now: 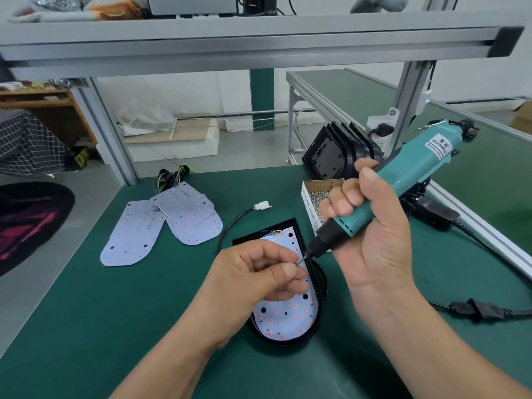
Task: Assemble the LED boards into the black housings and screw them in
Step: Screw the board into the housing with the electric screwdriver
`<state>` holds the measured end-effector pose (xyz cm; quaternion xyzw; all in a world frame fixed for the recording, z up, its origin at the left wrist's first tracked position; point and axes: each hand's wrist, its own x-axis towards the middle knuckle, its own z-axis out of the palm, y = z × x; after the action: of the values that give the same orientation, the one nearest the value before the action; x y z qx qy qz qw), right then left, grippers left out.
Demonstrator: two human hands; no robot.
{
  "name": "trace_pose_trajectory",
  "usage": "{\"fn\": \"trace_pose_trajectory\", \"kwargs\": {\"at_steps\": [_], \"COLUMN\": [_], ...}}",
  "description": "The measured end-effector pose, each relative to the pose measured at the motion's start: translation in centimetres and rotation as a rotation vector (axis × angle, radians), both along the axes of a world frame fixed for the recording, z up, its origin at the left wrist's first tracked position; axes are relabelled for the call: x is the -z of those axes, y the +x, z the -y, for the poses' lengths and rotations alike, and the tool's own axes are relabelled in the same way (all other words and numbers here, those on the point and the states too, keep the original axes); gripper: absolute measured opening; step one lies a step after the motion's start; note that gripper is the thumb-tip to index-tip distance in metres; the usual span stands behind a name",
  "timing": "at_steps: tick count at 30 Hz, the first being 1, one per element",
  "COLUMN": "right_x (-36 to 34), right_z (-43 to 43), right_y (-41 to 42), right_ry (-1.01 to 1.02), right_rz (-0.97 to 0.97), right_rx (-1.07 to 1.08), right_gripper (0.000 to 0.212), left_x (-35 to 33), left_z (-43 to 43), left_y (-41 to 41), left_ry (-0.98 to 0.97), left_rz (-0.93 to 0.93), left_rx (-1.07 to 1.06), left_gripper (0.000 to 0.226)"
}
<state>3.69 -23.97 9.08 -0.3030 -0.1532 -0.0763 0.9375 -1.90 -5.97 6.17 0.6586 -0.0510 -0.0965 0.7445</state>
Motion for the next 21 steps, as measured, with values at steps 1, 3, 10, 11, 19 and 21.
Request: {"fn": "trace_pose_trajectory", "kwargs": {"at_steps": [1,3,10,11,19,21], "right_x": [0.00,-0.03,0.09,0.11,0.15,0.10], "right_z": [0.05,0.11,0.14,0.16,0.20,0.09], "right_y": [-0.01,0.03,0.23,0.26,0.23,0.11], "right_ry": [0.003,0.004,0.004,0.004,-0.015,-0.031], "right_rz": [0.002,0.006,-0.003,-0.003,0.003,0.010], "right_rx": [0.001,0.007,0.018,0.019,0.034,0.050], "right_gripper": [0.009,0.009,0.008,0.008,0.008,0.008], "left_x": [0.04,0.13,0.19,0.17,0.36,0.46], "left_z": [0.01,0.08,0.24,0.28,0.46,0.52], "left_y": [0.01,0.03,-0.05,-0.08,0.00,0.01], "left_ry": [-0.008,-0.028,-0.068,-0.067,-0.044,-0.041], "left_rz": [-0.004,-0.016,-0.045,-0.048,-0.054,-0.053], "left_rx": [-0.001,-0.002,0.011,0.012,-0.003,-0.008], "left_gripper": [0.010,0.010,0.012,0.012,0.011,0.010]}}
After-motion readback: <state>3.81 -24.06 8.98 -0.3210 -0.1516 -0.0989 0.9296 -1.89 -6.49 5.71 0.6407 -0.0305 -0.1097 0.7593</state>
